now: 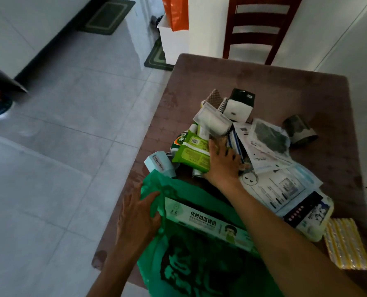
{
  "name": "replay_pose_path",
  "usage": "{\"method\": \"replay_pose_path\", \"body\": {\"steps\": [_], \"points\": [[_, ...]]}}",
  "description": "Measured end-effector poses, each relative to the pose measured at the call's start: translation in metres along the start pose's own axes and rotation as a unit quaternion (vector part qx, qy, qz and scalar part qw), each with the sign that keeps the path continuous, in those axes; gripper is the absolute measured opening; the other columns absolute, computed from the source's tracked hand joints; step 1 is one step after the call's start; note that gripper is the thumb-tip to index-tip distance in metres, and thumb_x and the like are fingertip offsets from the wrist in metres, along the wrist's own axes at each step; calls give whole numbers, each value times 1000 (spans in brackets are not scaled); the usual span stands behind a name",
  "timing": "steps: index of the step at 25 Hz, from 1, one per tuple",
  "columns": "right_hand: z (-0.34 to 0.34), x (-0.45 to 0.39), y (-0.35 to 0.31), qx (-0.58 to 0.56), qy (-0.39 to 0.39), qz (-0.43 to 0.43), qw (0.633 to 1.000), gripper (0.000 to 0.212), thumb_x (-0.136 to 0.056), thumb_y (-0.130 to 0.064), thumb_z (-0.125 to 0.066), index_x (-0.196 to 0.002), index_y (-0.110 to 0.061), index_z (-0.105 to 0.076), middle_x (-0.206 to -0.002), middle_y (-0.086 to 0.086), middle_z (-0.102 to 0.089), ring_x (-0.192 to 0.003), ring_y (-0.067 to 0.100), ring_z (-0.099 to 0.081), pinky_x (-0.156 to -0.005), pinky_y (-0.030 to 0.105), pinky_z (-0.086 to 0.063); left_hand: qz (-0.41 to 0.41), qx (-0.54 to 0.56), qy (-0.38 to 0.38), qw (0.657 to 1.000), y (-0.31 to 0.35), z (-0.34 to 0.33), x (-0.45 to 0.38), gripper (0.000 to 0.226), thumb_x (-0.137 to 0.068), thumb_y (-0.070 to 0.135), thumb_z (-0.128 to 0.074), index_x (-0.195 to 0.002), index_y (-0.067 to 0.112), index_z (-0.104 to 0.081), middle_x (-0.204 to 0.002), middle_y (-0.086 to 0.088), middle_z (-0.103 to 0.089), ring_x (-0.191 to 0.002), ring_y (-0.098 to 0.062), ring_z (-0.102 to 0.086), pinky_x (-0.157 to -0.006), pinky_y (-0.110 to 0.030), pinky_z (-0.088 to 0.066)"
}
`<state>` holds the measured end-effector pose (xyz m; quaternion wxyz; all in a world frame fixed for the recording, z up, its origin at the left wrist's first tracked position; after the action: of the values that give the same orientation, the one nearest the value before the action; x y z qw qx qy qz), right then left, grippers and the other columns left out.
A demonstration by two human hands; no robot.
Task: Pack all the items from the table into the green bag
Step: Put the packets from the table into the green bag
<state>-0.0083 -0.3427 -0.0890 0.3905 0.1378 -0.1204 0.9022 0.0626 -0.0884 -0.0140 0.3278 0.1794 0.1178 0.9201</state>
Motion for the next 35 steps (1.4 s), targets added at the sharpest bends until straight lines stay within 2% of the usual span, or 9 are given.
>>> {"method": "replay_pose_path", "body": {"steps": [6,10,12,15,19,23,28,32,35], "points": [[43,74,16,-295,77,52,951,73,-57,-52,-77,-120,-34,-46,-111,1,-60,-99,26,-58,-75,39,-50,34,57,-31,997,-16,14,18,60,-78,10,-56,-135,27,-48,-139,1,-51,-93,-12,-55,-67,-20,-46],[22,190,11,-520,-209,99,822,73,-60,-43,-86,-122,-41,-48,-112,-11,-61,-95,16,-66,-73,39,-59,30,91,13,995,-25,19,19,58,-76,14,-51,-133,23,-52,-132,-3,-59,-103,-26,-61,-83,-36,-49],[-10,217,-3,-440,-244,111,857,69,-59,-47,-84,-118,-44,-46,-113,-15,-56,-96,9,-61,-75,31,-56,40,120,20,992,-29,22,20,57,-76,13,-49,-132,25,-53,-130,-3,-61,-101,-26,-62,-86,-40,-52],[-57,207,-19,-248,-104,121,955,61,-58,-48,-75,-109,-35,-43,-112,-9,-50,-102,13,-52,-78,30,-47,45,130,21,990,-33,23,24,58,-76,9,-50,-130,30,-54,-130,0,-60,-103,-20,-61,-89,-37,-51],[-112,191,-44,-39,-125,139,982,75,-69,-39,-75,-129,-22,-34,-144,10,-22,-123,36,-42,-85,45,-50,32,147,26,988,-22,21,39,61,-78,-7,-52,-129,25,-56,-131,-1,-60,-99,-4,-51,-87,-19,-40],[-81,203,-35,-124,-110,162,973,59,-85,-48,-58,-135,-23,-40,-152,5,-30,-129,30,-38,-102,46,-41,22,136,45,989,-11,24,40,60,-78,-10,-53,-128,21,-57,-130,-5,-60,-84,-7,-52,-67,-3,-36],[21,171,101,-237,207,-2,949,43,-82,-5,-58,-124,-14,-58,-122,8,-61,-110,26,-51,-92,45,-46,16,154,21,988,1,8,34,60,-75,-14,-54,-125,19,-59,-122,-12,-64,-73,-19,-59,-62,-24,-45],[-21,135,162,22,-87,5,996,89,-84,-20,-61,-154,-30,-6,-163,1,0,-147,34,-6,-111,53,-24,20,154,12,988,10,-5,35,60,-76,-13,-53,-125,21,-60,-125,-11,-63,-83,-27,-65,-72,-34,-55],[-38,129,168,53,-81,37,995,87,-86,-20,-64,-153,-34,-11,-163,-4,-8,-144,33,-19,-107,49,-31,19,151,16,988,11,-11,38,59,-74,-15,-53,-123,18,-60,-126,-13,-62,-86,-28,-66,-76,-36,-56]]}}
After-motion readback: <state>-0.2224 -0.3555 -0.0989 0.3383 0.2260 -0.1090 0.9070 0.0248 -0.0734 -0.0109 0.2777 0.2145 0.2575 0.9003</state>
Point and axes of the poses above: each hand's wrist, its own x-axis away from the middle knuckle, its own z-axis out of the back of the hand, y = z × x, the point moved 6 cm from there along -x, towards the middle knuckle
